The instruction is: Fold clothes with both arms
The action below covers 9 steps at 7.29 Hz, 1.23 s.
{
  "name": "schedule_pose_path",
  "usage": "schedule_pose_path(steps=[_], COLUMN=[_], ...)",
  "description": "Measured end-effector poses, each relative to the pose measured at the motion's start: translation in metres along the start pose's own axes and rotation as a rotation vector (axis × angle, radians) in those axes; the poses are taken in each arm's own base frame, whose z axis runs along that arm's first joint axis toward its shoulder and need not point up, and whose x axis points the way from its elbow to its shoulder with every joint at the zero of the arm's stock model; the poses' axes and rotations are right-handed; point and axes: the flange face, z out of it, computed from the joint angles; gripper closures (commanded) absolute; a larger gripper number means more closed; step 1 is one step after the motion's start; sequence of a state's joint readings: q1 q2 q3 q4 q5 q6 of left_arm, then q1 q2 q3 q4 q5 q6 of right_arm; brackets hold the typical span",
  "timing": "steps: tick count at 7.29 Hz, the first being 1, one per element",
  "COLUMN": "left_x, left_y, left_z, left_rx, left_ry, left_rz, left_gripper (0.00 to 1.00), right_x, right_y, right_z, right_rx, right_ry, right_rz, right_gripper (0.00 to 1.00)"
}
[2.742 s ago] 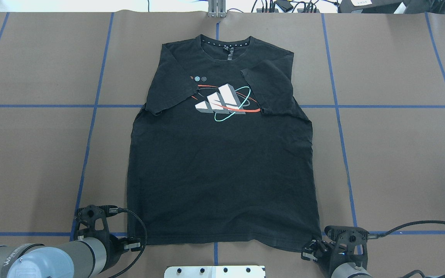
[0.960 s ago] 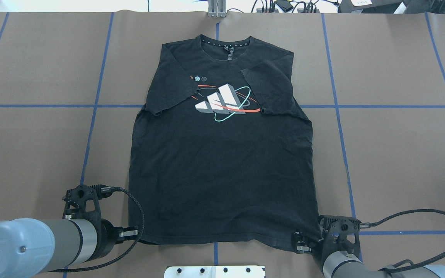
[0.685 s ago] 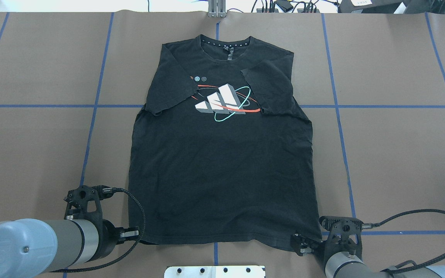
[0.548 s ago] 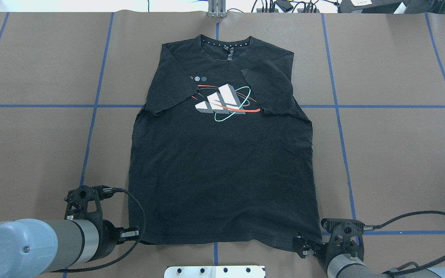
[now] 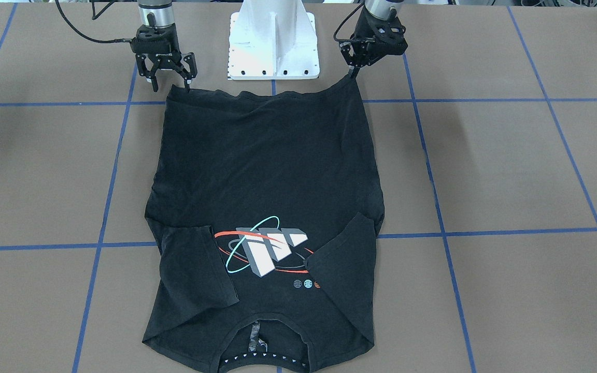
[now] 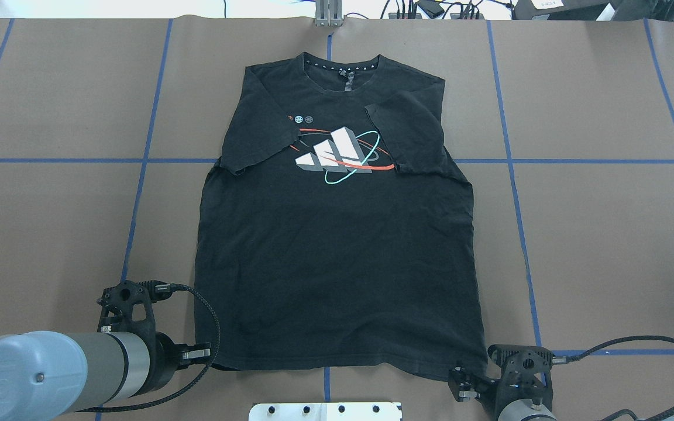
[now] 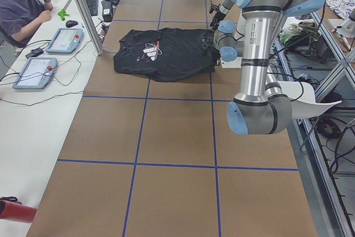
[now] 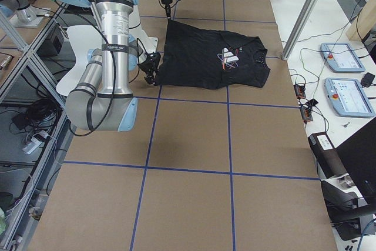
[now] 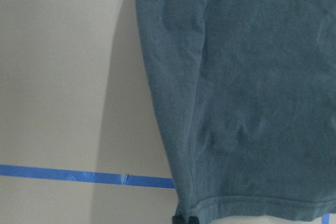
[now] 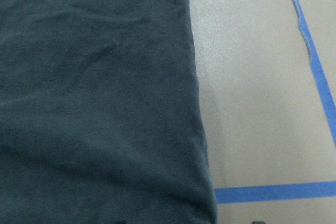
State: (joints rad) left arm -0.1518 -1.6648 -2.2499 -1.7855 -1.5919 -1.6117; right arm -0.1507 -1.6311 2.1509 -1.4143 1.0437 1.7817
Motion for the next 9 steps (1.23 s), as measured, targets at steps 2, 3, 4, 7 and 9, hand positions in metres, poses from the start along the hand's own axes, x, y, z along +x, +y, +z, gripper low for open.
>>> schedule_pose_path(steps=[2, 3, 4, 7, 9], left_x=[0.0004, 0.0007, 0.001, 0.0014, 0.0017], left_y=[-0.0001, -0.0001, -0.0001, -0.0006, -0.0007], left_z=[-0.0006, -0.0009, -0.0014, -0.0027, -0.0034], left_rx=[0.001, 0.001, 0.001, 0.002, 0.002], left_ry=[0.002, 0.003, 0.005, 0.007, 0.009], left_rz=[0.0, 0.0, 0.0, -0.001, -0.001], left_gripper=[1.0, 1.0, 1.0, 1.0, 1.0], right_x=[-0.0004, -0.0003, -0.0002, -0.0005, -0.0013], right_y=[0.0061, 0.0076, 0.0082, 0.0093, 0.0085], right_z=[-0.0017, -0.0021, -0.0023, -0.0032, -0.0048], right_rx=[0.004, 0.005, 0.005, 0.003, 0.001], right_ry=[-0.006, -0.007, -0.008, -0.009, -0.013], right_rz=[0.016, 0.018, 0.018, 0.018, 0.02], right_gripper=[0.5, 0.63, 0.77, 1.0, 1.0])
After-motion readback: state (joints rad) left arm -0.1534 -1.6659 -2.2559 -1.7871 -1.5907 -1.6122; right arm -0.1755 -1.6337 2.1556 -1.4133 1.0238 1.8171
